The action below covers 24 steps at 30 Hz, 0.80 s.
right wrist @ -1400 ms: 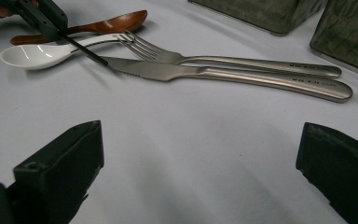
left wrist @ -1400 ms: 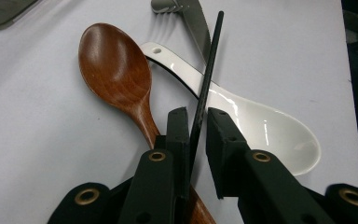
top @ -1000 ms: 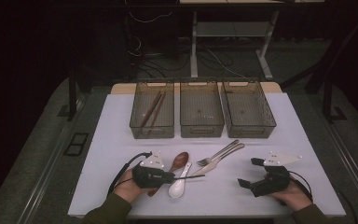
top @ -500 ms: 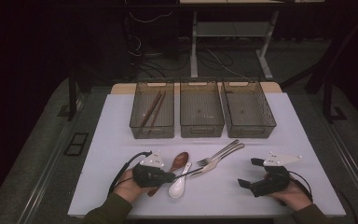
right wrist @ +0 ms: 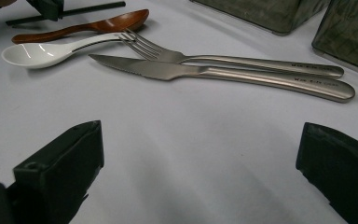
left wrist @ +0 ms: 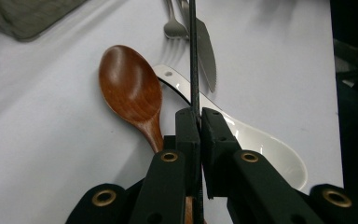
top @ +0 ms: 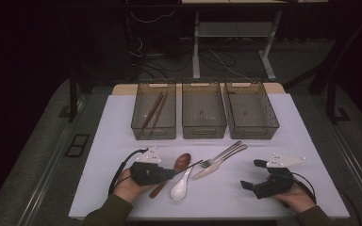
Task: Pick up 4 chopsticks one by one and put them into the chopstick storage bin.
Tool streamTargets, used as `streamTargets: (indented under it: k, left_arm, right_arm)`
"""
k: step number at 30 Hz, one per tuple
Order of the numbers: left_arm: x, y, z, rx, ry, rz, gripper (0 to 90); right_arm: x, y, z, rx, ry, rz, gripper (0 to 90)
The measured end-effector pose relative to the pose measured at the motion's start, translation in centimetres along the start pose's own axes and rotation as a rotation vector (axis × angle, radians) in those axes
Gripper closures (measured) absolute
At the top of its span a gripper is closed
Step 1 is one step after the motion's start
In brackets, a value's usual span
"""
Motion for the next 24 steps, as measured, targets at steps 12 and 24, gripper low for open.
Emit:
streamTargets:
  k: [12,24]
  left_arm:
    - [-1.5,0.9,-0.5,-0.032,0.024,0.055,85.5]
    - [-3.8,2.9,-1.8,-0.043,0.088,0.111,85.4]
  right_arm:
    - [0.0,0.0,0.0,0.001,0.000,-0.005,0.5]
    - [0.0,0.0,0.0,0.005,-0.001,-0.005,0.5]
Point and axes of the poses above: each handheld gripper's, and its own axes: x roughly forward along the jaws, y roughly out of its top, z roughly to its right, the point moved 4 cm from there along x, roughly forward along the jaws, and after that the axes turned 12 degrees about -y, right-handed, at the moved point
